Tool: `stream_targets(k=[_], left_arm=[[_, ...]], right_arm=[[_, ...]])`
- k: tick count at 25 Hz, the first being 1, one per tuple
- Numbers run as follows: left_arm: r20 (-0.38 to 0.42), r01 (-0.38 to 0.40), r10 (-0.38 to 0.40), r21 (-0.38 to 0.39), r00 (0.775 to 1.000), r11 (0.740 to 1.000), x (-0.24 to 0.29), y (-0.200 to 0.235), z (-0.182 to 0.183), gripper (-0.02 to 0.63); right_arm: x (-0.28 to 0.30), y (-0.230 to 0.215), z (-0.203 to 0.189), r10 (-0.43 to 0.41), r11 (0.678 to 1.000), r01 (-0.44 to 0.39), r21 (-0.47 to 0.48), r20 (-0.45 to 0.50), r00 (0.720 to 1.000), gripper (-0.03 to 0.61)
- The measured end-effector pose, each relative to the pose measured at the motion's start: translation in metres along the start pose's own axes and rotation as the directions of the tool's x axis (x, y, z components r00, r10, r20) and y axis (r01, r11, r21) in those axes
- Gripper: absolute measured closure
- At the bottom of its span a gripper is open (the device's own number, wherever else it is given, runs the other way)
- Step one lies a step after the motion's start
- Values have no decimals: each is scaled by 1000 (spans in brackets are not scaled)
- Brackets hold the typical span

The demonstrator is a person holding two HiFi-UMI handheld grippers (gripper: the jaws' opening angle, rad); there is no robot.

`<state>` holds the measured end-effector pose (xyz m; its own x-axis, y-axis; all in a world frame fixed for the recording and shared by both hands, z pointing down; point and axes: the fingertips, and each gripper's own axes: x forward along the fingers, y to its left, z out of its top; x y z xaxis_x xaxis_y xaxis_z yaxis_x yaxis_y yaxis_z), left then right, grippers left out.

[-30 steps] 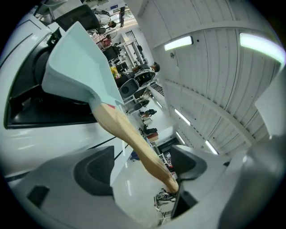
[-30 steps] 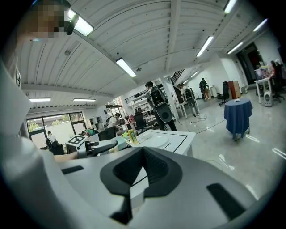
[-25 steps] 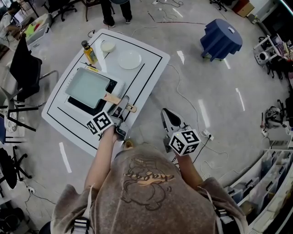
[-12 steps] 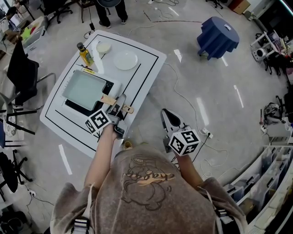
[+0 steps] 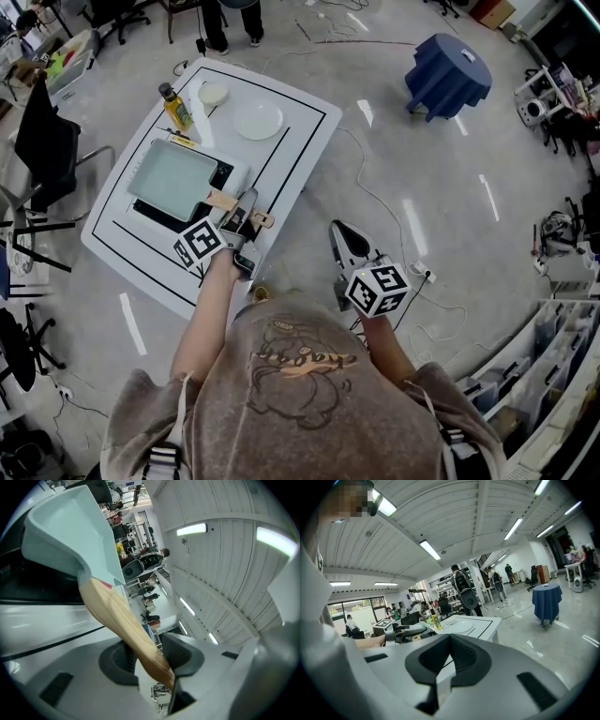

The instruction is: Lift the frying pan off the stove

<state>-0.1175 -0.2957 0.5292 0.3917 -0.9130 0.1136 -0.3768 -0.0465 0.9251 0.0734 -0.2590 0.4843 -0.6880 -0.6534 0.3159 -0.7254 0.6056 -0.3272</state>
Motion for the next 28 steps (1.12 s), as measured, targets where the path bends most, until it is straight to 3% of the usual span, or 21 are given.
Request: stream_targets(k=[10,15,19,28], left_arm=[[-67,10,-12,-21,998,1000,-6,0,-6,480],[-87,46,-43,32,995,998,-10,-4,-4,480],[-103,58,-60,-19,993,998,-15,-13,-7,480],[-186,147,-137,39,973,988,-23,-49,-20,482]], right_arm=[[-4,2,-6,1,1000,-1,1,-15,1000,578],[-4,7,-8,8,1000,-8,-4,-15,1000,578],[-6,9,-11,8,1000,-8,-2,-18,1000,578],[-8,14,-14,14,1000,-14,0,-18,1000,578]])
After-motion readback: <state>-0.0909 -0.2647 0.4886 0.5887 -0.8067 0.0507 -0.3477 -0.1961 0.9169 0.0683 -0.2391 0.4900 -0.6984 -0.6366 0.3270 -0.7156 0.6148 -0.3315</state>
